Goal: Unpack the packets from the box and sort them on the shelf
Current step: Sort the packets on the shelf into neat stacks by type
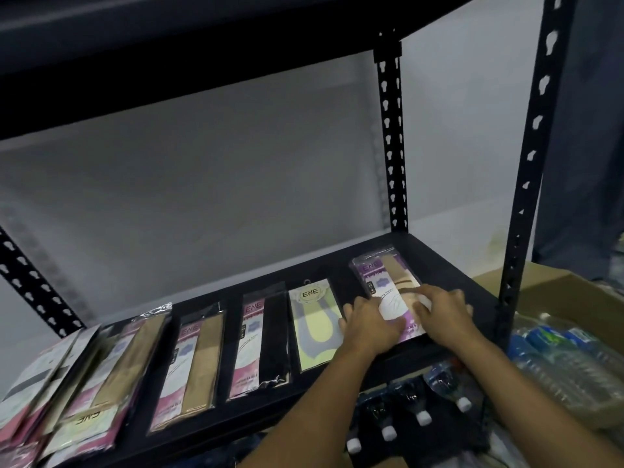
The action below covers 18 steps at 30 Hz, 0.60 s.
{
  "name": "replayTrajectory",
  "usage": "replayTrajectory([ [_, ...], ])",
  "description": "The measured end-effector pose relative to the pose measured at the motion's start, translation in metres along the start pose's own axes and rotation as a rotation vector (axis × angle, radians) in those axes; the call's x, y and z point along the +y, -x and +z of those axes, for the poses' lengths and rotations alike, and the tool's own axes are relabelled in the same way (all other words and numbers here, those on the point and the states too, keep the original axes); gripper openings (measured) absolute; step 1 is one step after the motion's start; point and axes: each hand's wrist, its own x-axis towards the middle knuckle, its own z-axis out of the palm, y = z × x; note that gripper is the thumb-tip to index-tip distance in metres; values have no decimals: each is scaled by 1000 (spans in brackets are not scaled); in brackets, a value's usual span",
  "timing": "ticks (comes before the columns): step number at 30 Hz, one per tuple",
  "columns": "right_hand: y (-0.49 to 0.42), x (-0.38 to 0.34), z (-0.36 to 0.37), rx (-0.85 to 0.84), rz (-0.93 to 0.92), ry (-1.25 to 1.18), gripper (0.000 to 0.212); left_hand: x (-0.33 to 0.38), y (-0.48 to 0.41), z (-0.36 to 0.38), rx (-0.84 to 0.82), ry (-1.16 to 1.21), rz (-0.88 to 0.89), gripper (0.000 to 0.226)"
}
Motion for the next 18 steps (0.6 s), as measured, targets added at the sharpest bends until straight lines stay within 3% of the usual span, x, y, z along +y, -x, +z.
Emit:
replayTrajectory([
  [9, 0, -6, 2, 109, 7, 119, 36, -14, 8, -6, 35, -3, 56, 64],
  [13, 13, -29, 6, 178, -47, 45, 35, -35, 20, -25, 117, 65, 51, 57],
  [18, 41, -82, 33, 116, -152, -75, 34, -78, 44, -58, 222, 126, -4, 51],
])
